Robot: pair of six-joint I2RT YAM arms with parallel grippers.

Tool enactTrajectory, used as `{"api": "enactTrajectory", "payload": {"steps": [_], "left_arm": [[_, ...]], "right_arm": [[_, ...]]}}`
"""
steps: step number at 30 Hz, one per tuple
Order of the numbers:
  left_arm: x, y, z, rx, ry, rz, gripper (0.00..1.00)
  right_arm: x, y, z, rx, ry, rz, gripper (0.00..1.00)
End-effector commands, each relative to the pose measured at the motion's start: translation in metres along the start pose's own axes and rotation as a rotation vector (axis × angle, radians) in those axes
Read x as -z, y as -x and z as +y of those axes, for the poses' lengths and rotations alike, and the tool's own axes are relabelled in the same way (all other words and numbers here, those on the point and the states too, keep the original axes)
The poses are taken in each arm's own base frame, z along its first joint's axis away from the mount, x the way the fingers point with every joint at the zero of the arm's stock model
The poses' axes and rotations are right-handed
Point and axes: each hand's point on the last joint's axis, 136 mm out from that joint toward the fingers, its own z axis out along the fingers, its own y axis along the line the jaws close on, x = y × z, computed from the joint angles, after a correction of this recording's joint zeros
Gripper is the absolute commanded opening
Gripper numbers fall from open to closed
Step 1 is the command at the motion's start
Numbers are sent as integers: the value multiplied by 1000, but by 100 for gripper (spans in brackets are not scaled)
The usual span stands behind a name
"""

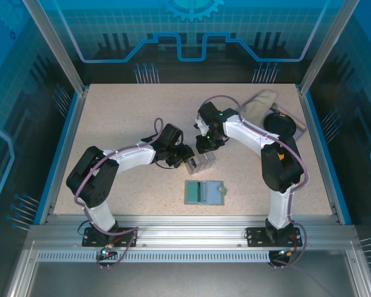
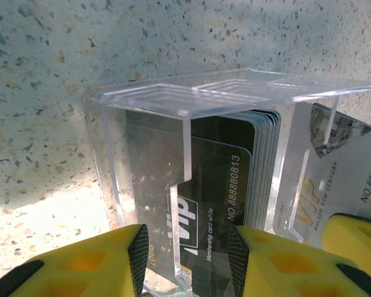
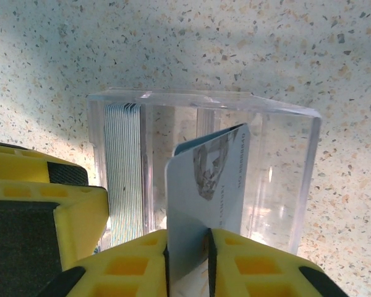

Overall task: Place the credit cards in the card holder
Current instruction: Pick up several credit cards from the storage box.

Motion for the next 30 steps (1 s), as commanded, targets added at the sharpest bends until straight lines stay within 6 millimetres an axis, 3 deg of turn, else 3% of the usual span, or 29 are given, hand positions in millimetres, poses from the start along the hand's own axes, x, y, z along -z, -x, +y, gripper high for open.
{"api": "enactTrajectory", "payload": {"steps": [1, 3, 12, 20, 25, 30], "left_arm": [[-3, -1, 0, -12, 1, 18, 42], [-2, 0, -1, -11, -2, 18, 42], [6, 1, -1, -23, -6, -6, 43], [10, 0, -2, -26, -14, -15, 43], [30, 4, -8, -46, -46, -65, 47], [61, 9, -32, -75, -183, -126, 60]], "right_arm": [[15, 0, 14, 8, 67, -16, 21], [16, 0, 11, 3, 52, -19, 20], [41, 9, -3, -3, 3, -118, 2], [37, 8, -14, -21, -42, -115, 1], [68, 15, -11, -59, 33, -215, 0], [105, 19, 8, -119, 289, -283, 0]]}}
